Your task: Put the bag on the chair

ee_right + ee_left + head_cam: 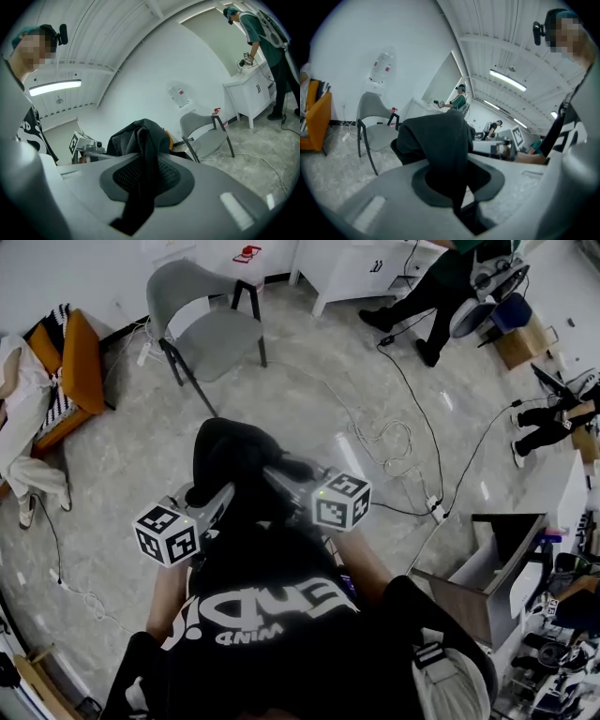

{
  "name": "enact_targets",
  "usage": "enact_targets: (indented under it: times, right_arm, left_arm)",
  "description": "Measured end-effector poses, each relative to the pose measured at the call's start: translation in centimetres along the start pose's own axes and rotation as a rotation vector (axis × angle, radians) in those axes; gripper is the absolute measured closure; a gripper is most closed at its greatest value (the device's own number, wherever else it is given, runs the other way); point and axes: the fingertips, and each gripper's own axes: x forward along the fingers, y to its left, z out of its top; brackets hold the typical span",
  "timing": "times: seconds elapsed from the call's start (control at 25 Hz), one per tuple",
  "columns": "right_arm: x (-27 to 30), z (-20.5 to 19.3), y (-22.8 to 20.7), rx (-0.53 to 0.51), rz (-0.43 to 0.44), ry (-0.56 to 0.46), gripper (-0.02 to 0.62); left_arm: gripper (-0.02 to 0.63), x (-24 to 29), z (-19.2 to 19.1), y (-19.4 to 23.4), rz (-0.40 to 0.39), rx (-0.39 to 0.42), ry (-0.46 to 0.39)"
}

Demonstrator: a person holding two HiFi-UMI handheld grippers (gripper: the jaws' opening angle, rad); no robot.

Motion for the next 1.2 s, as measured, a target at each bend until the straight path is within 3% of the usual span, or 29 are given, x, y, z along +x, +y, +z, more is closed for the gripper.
enact_targets:
  times: [0.48, 0.88, 1.2]
  right_arm:
    - [4.9, 3.5, -1.2, -0.004, -0.029, -0.044, 0.531]
    - [8.4, 5.3, -6.2, 0.024, -0.016, -0.027, 0.531]
    - [12.0, 9.8, -10.8, 0.047, 0.016, 0.001, 0.531]
  left_arm:
    - [0.549, -0.6, 3.9, 4.5, -0.035, 0.018, 0.008]
    - [0.549, 2.9, 5.8, 9.8, -0.008, 0.017, 0.026]
    - [0.549, 6.2, 10.6, 14.5, 0.019, 0.005, 0.037]
